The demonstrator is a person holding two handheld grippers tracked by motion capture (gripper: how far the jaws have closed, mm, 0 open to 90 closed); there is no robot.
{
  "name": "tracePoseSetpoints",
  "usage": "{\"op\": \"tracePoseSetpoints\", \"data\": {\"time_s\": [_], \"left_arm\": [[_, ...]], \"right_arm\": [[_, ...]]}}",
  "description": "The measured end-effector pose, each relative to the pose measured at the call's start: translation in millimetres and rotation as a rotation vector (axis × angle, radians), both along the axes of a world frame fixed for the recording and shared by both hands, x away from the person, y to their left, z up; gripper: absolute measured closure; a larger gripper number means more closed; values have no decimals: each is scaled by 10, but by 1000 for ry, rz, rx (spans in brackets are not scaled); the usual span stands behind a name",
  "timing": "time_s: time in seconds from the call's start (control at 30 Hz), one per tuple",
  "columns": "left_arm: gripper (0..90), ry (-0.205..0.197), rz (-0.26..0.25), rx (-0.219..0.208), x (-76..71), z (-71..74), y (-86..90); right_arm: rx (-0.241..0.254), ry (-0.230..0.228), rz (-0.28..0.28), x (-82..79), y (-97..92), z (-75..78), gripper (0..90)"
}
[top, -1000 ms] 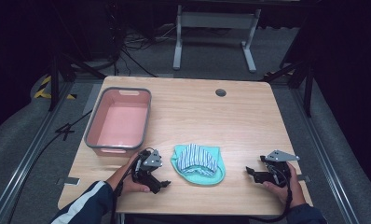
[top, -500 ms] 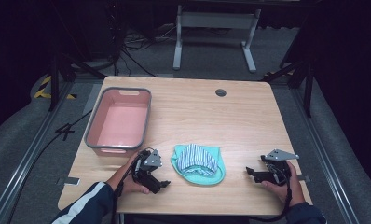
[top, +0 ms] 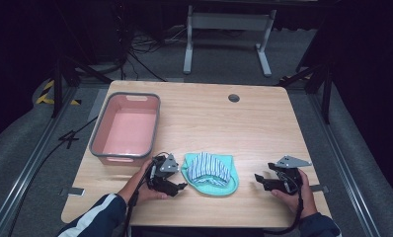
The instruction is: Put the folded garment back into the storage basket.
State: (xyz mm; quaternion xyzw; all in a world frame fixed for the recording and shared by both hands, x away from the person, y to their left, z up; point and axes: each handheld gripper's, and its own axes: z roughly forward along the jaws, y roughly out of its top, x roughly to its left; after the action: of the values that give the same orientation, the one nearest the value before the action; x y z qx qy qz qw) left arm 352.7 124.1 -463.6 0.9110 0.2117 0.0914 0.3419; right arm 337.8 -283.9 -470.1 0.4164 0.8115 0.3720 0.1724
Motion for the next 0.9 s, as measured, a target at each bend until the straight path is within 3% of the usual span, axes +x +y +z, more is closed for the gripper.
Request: {"op": "tracePoseSetpoints", "data": {"time_s": [0.2, 0.37, 0.57, 0.67, 0.83, 0.9], "left_arm": [[289, -11, 66, -5, 71, 59, -48], [307, 6, 104, -10, 135, 63, -96], [309, 8, 102, 1, 195, 40, -207], [313, -29, 99, -2, 224, 37, -241], [296, 6, 94, -59, 274, 71, -236], [288, 8, 97, -35, 278, 54, -269]], "right_arm": [[-1, -2, 51, 45, 300, 91, 321], [-21, 13, 80, 94, 554, 119, 337], [-47, 28, 120, 125, 787, 94, 343], [-54, 23, 129, 152, 866, 94, 347], [-73, 24, 132, 203, 973, 80, 352], [-83, 26, 131, 215, 986, 62, 348]]}}
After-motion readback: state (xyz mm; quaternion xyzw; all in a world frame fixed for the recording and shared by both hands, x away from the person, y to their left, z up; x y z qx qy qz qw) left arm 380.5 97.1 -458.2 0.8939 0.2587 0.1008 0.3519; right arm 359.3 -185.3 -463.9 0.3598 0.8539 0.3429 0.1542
